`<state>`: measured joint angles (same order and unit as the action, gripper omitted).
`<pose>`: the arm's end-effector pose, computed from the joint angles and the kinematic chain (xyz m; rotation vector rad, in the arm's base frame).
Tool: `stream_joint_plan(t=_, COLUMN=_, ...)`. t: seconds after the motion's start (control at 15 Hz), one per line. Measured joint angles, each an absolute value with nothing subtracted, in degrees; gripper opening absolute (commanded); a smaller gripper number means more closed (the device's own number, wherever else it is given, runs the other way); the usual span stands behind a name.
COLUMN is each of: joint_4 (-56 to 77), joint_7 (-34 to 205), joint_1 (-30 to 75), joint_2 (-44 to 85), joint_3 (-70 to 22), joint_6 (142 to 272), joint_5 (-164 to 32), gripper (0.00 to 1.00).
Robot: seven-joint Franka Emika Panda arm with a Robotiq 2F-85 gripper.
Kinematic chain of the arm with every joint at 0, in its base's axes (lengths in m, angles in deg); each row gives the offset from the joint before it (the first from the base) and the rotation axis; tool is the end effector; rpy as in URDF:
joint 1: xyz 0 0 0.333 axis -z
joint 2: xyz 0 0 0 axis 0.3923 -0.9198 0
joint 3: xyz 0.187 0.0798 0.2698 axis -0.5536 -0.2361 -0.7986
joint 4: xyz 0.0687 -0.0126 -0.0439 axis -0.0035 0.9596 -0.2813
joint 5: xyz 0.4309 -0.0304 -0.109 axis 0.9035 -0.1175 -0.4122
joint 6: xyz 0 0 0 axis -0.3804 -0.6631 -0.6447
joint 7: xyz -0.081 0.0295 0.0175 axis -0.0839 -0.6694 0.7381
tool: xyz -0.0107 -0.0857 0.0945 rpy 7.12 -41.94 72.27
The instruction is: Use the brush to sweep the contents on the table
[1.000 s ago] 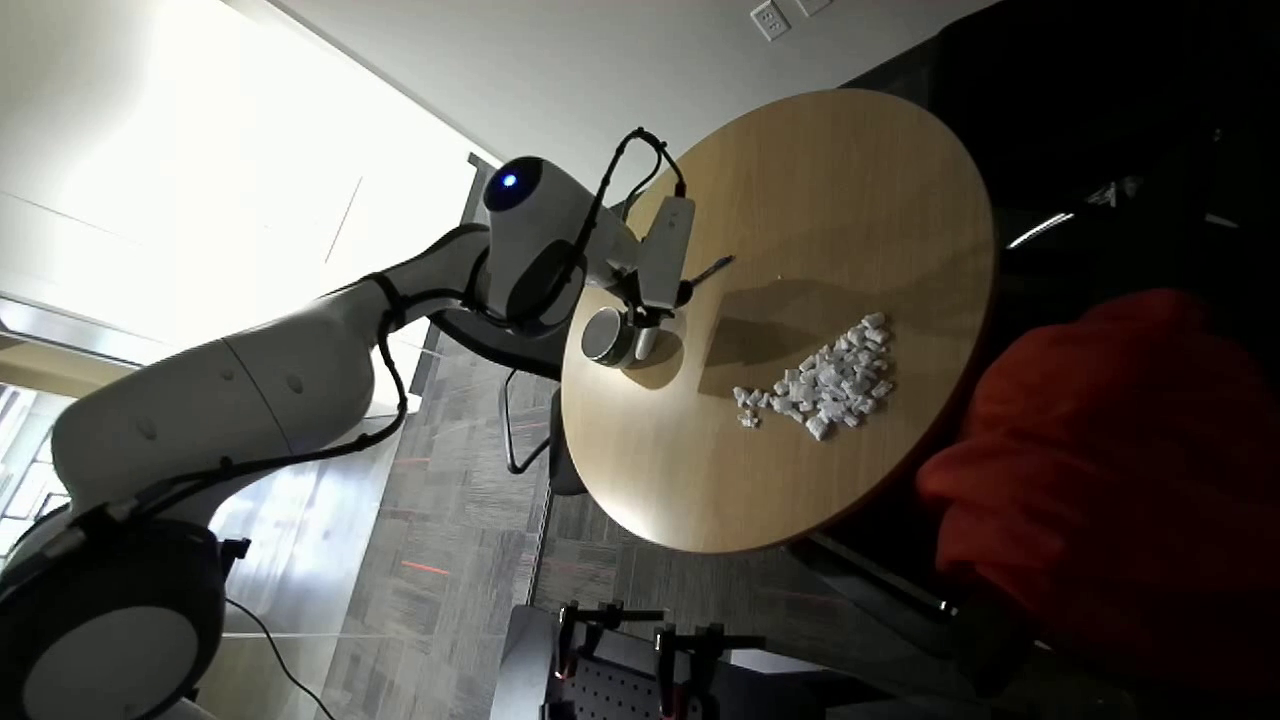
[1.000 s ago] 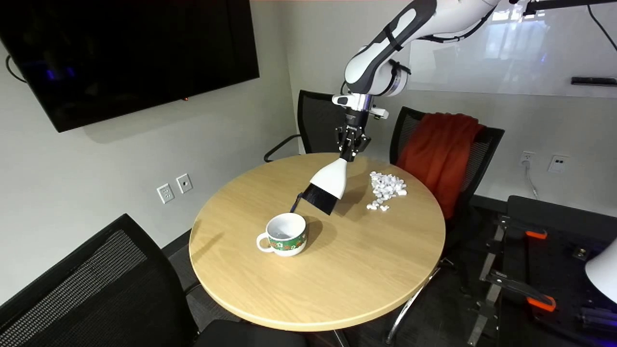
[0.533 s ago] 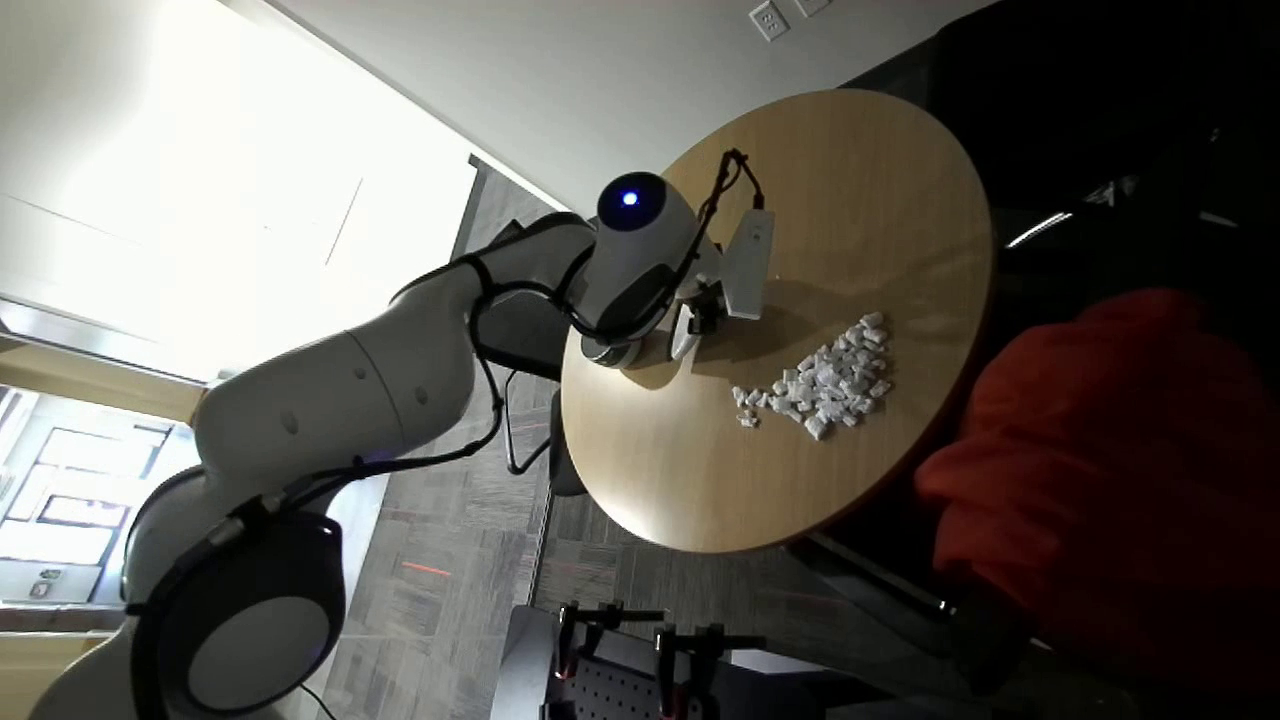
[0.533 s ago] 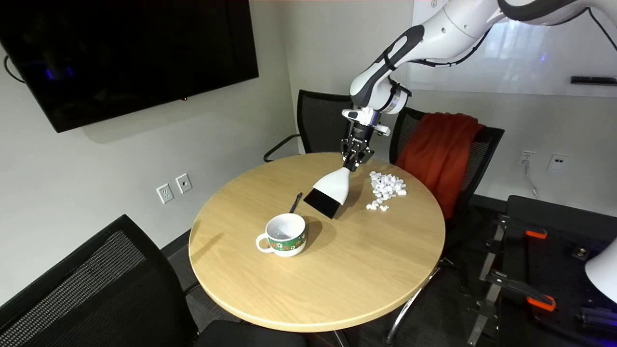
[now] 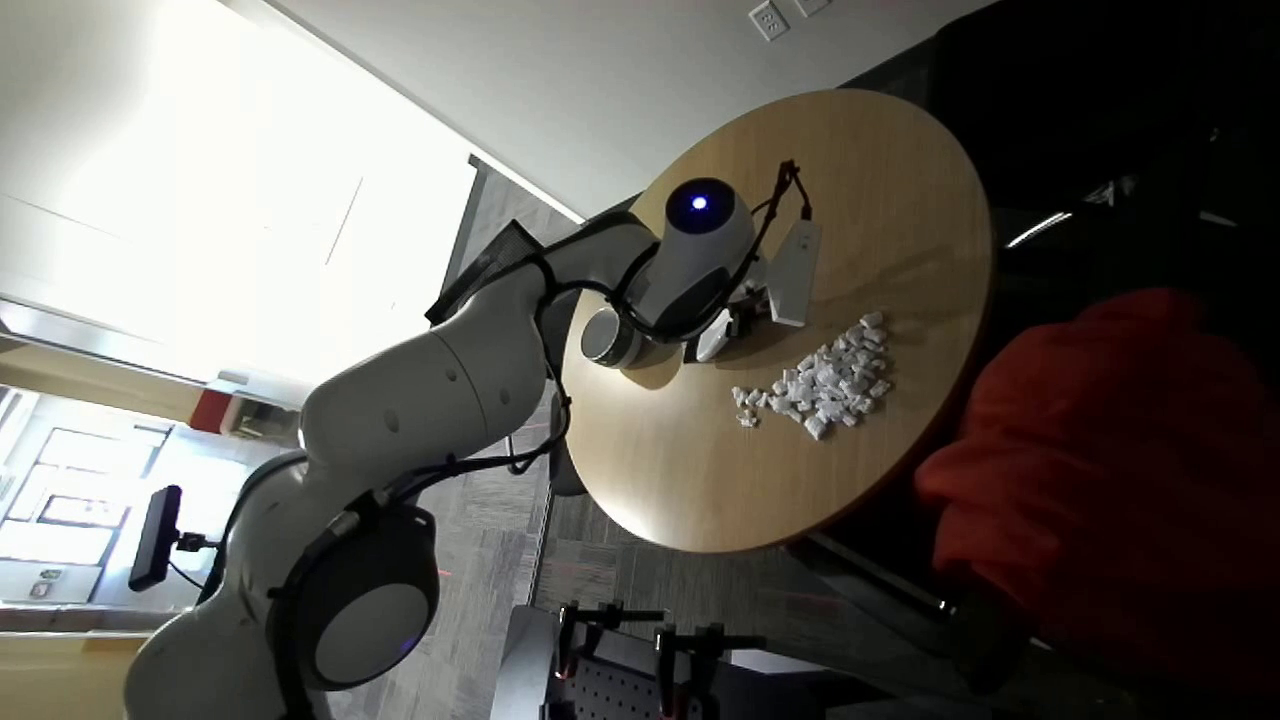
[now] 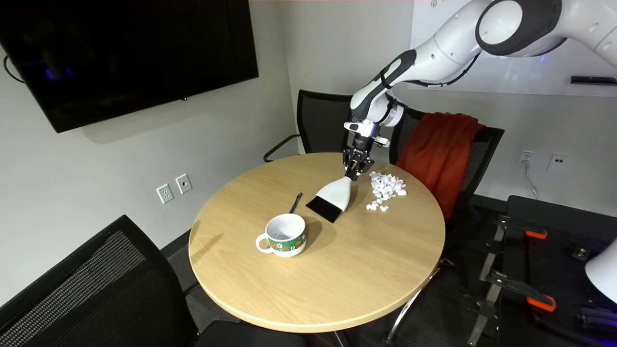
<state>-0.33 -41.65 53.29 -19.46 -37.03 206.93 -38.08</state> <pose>0.7144 -0.2800 0.0589 -2.2296 -1.8438 -0.5803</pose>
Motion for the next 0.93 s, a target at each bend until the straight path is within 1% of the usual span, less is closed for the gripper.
stream_joint_plan(t=0.07, joint_4=-1.5, joint_7=-41.5, joint_1=53.3, joint_2=-20.3, joint_3=-36.9, joint_6=206.2, joint_5=-38.2, gripper=0.51)
stream_joint_plan(t=0.13, joint_4=-2.6, joint_7=-41.4, joint_1=53.2, joint_2=-21.1, joint_3=-36.8, joint_6=205.7, joint_5=-38.2, gripper=0.63)
stream_joint_plan(t=0.27, joint_4=-4.3, joint_7=-41.2, joint_1=53.0, joint_2=-22.5, joint_3=-36.5, joint_6=205.2, joint_5=-38.7, gripper=0.77)
stream_joint_plan(t=0.33, joint_4=-4.9, joint_7=-40.6, joint_1=52.8, joint_2=-23.1, joint_3=-36.2, joint_6=205.2, joint_5=-39.2, gripper=0.85)
stream_joint_plan(t=0.47, joint_4=-5.5, joint_7=-40.2, joint_1=52.3, joint_2=-23.7, joint_3=-35.9, joint_6=205.1, joint_5=-40.2, gripper=0.98)
stream_joint_plan(t=0.53, joint_4=-5.5, joint_7=-40.1, joint_1=52.0, joint_2=-23.7, joint_3=-35.9, joint_6=205.0, joint_5=-40.5, gripper=1.0)
stream_joint_plan(t=0.73, joint_4=-5.1, joint_7=-40.1, joint_1=51.0, joint_2=-22.1, joint_3=-35.9, joint_6=204.0, joint_5=-41.7, gripper=1.0)
stream_joint_plan(t=0.93, joint_4=-1.6, joint_7=-39.2, joint_1=49.5, joint_2=-16.6, joint_3=-35.4, joint_6=202.5, joint_5=-43.7, gripper=1.0)
